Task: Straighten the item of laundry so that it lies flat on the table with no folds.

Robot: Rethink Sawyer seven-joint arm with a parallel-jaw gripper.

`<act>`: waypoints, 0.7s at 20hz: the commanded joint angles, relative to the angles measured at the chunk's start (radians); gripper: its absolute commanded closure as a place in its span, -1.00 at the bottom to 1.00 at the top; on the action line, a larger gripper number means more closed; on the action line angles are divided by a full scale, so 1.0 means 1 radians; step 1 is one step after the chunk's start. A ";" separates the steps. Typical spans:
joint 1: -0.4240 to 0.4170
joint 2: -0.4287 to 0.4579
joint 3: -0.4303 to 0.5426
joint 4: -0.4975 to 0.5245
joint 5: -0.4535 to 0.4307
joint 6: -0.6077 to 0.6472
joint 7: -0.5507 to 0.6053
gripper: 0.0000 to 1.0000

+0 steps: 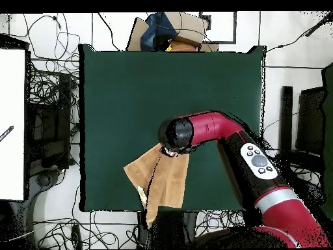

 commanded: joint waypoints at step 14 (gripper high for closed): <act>0.044 0.057 0.025 -0.150 -0.056 0.070 -0.165 -1.00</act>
